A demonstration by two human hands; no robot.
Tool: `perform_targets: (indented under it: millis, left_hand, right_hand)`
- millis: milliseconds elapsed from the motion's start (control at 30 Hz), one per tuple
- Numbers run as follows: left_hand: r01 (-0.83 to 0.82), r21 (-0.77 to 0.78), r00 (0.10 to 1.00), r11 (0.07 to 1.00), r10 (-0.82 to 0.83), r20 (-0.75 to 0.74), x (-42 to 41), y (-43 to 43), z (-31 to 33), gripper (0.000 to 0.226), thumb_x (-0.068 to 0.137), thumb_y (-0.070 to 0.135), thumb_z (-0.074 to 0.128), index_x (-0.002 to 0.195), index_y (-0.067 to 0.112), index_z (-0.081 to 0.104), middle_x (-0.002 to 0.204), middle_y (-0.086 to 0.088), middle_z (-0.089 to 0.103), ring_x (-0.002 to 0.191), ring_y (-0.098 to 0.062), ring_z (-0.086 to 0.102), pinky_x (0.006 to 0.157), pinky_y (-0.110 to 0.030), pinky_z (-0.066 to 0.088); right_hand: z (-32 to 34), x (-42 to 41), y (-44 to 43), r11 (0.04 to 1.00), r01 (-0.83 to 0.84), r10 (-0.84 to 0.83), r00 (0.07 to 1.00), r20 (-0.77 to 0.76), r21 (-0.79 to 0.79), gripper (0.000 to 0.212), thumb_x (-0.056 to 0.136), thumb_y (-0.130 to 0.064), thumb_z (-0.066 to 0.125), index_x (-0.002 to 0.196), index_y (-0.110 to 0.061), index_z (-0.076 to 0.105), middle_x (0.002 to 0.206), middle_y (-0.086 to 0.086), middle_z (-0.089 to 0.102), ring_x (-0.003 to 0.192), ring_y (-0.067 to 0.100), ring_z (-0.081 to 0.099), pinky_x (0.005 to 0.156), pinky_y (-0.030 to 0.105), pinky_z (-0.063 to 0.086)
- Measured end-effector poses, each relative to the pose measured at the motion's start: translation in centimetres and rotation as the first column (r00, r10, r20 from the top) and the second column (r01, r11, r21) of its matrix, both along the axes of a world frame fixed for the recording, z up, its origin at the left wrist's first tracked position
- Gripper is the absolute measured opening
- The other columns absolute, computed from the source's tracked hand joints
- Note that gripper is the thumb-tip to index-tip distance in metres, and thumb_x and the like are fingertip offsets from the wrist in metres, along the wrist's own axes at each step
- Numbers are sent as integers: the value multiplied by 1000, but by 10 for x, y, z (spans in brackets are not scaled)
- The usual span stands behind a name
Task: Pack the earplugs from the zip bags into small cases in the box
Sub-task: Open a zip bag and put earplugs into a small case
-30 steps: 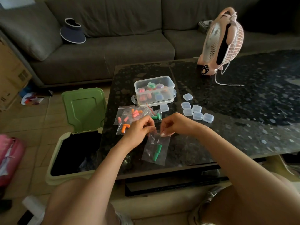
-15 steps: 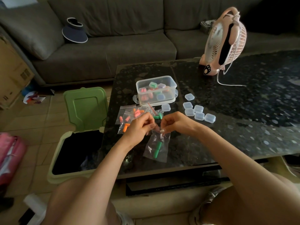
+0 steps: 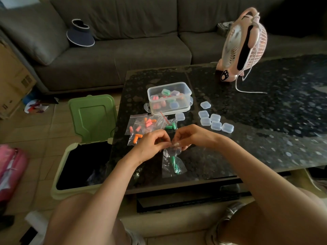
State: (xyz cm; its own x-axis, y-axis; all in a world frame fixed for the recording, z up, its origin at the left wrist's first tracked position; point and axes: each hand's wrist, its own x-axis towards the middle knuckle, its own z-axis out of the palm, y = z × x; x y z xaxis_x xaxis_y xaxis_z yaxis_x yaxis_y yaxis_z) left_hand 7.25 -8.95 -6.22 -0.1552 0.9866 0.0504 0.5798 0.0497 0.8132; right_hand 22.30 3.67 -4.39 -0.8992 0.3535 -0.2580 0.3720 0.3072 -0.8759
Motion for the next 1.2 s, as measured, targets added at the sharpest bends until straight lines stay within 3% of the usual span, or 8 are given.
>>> perform_targets:
  millis: [167,233,400,533,733,933,1067,1200]
  left_hand:
    - [69,-31,989,997,-64,133,-1,-4,1,7,85,18,66,79,19,62,80,8,61,79,-8,56,78,-30,46]
    - [78,-42,975,996,-67,213,-1,-5,3,7,87,16,64,79,16,61,78,4,60,73,-8,53,70,-24,44]
    - [-69,-65,961,996,84,265,-4,-4,-1,9,90,16,60,81,15,57,72,6,54,63,-6,52,56,-17,41]
    - [-175,-53,937,983,183,299,-7,-1,-10,11,91,14,59,79,15,57,79,1,54,71,-8,55,59,-18,51]
    - [-319,-114,834,941,336,437,-9,2,-20,13,94,8,52,81,9,53,82,-8,55,75,-16,62,65,-27,59]
    - [-371,-235,708,898,437,555,-7,4,-21,16,97,9,46,82,6,50,76,-13,61,61,-17,66,58,-28,58]
    - [-352,-292,650,889,456,608,-5,5,-21,18,98,10,43,83,4,51,74,-13,59,53,-14,65,51,-25,56]
    - [-325,-346,650,880,474,594,-2,6,-22,18,99,12,44,84,4,50,72,-14,58,49,-13,64,47,-24,55]
  right_hand:
    - [-1,0,-4,996,8,-8,1000,3,-85,2,87,-2,61,86,-3,60,82,8,64,75,16,64,71,21,53]
    - [0,0,-6,993,7,-10,1000,-20,-118,4,88,-2,61,85,-4,59,80,6,65,76,16,66,71,22,53]
    - [-1,0,-3,987,120,-129,988,-88,-107,20,84,-3,66,103,-6,60,101,14,64,88,23,65,80,36,58]
    - [-9,2,1,980,199,-198,979,40,-28,29,82,-5,70,107,-7,54,99,14,64,81,24,66,76,40,59]
    - [-11,5,-5,993,85,-97,980,171,79,15,88,-6,64,86,-11,50,77,8,67,64,17,66,53,22,52]
    - [-9,8,3,967,211,-223,972,74,144,32,78,23,47,87,-2,66,75,11,66,63,14,65,61,20,56]
    - [-6,6,3,937,246,-254,967,-1,246,27,73,15,67,88,-6,73,70,-3,66,57,-3,62,59,8,49]
    - [-2,5,0,927,321,-306,946,-104,193,10,76,4,72,86,1,72,66,1,67,53,0,64,57,11,51]
